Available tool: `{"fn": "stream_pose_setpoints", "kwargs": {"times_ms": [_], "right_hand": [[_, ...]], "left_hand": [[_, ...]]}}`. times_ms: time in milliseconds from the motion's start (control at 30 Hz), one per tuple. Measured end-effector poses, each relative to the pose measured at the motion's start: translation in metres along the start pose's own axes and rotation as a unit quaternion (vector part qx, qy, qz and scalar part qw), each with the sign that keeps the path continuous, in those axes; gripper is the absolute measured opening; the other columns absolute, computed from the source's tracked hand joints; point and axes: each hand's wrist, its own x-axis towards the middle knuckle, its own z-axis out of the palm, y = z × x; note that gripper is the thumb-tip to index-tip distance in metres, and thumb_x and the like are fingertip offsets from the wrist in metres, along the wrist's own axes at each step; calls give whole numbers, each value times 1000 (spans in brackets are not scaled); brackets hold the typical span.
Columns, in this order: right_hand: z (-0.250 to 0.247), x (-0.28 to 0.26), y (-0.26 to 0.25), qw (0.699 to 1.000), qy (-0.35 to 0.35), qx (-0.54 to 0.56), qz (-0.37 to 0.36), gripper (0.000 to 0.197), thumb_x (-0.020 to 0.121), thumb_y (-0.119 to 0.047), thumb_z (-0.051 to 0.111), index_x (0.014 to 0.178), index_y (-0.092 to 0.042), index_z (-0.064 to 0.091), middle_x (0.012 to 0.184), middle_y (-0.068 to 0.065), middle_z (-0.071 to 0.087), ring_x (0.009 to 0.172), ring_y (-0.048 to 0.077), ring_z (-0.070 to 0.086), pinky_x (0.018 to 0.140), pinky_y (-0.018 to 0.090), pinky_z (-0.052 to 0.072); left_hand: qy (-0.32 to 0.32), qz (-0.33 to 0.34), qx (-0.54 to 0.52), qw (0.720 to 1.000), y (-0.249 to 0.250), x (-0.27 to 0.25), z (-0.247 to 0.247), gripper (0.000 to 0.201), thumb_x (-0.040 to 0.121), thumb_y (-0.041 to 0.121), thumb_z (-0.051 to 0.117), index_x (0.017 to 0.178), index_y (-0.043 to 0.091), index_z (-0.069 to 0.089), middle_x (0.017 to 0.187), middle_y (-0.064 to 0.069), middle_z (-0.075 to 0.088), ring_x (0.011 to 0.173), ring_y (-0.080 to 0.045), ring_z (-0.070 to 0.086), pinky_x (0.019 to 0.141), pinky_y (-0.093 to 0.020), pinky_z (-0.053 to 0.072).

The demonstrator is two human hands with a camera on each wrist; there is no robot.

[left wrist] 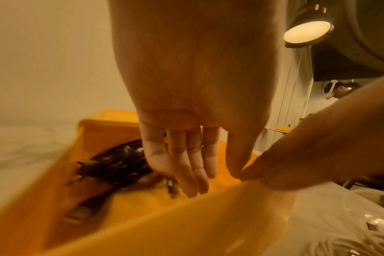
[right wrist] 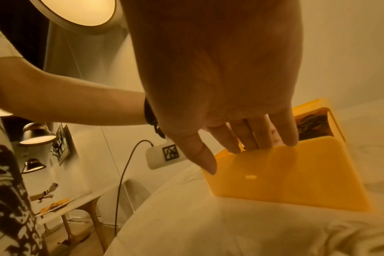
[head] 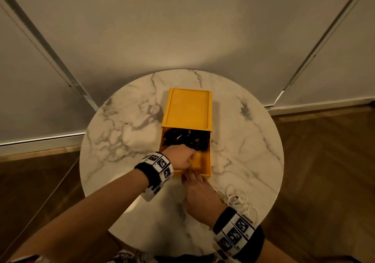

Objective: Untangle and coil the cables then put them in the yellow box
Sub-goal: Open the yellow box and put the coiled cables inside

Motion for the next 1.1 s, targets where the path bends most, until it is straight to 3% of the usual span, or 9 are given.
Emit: {"fn": "stream_pose_setpoints", "kwargs": {"times_ms": [67,200,333,533,600,667,767,967,1100], "right_hand": [[2,-1,-2,1000,-9,-19,-1,64,95,-22,41,152,-5,15,156,19,21,143,35,20,119,45,19],[5,-5,-2,999,-32,-1,3,75,91,-24,47,154,-8,7,160,17,11,147,34,12,122,45,11],[8,-6,3,1000,-22,15,-3,84,84,-27,54,153,-9,11,160,14,10,147,32,11,121,45,12],[6,-5,2,1000,-20,17,-2,79,86,-26,56,153,-10,16,160,13,13,145,33,18,120,44,16],[4,-4,6,1000,-16,27,0,77,87,-25,55,153,-12,17,160,12,13,144,32,20,119,42,17],[4,-4,9,999,-9,39,1,76,88,-25,54,153,-13,17,160,11,14,146,30,18,120,41,16],[3,-4,5,999,-15,37,-9,74,89,-27,53,153,-11,19,160,12,14,148,27,15,121,39,14],[-3,-1,8,997,-12,82,-4,68,85,-22,58,148,-8,34,155,15,30,139,30,33,114,40,30],[-20,-7,33,966,47,256,0,44,84,-9,63,128,-4,57,133,17,57,118,30,56,99,34,43]], "left_hand": [[-28,2,-14,1000,8,12,-1,39,92,24,52,131,16,48,114,-8,60,101,-27,59,77,-38,51],[-3,-52,1,999,17,34,-16,41,99,25,45,136,7,39,105,-17,62,90,-34,62,63,-36,44],[5,-71,40,997,20,42,-24,38,97,28,49,128,5,45,107,-16,62,89,-33,62,63,-37,45],[57,-91,-43,993,8,31,-17,16,96,24,50,99,9,54,80,-6,54,77,-29,58,63,-38,45],[116,-118,-77,983,0,23,-16,15,96,28,51,95,13,54,87,-7,58,80,-27,58,65,-37,45],[166,-117,-90,975,-9,19,-14,19,96,29,51,106,14,53,106,-6,57,91,-25,57,72,-38,48],[119,-92,-95,984,-18,21,-14,37,98,32,51,127,11,46,127,-6,45,110,-26,51,87,-38,46],[94,-124,-34,987,-13,37,-13,43,97,34,50,131,8,44,132,-11,43,116,-29,48,91,-42,46],[105,-94,-19,990,-4,22,-20,39,95,31,53,129,13,51,130,-10,47,117,-30,47,88,-43,48]]}}
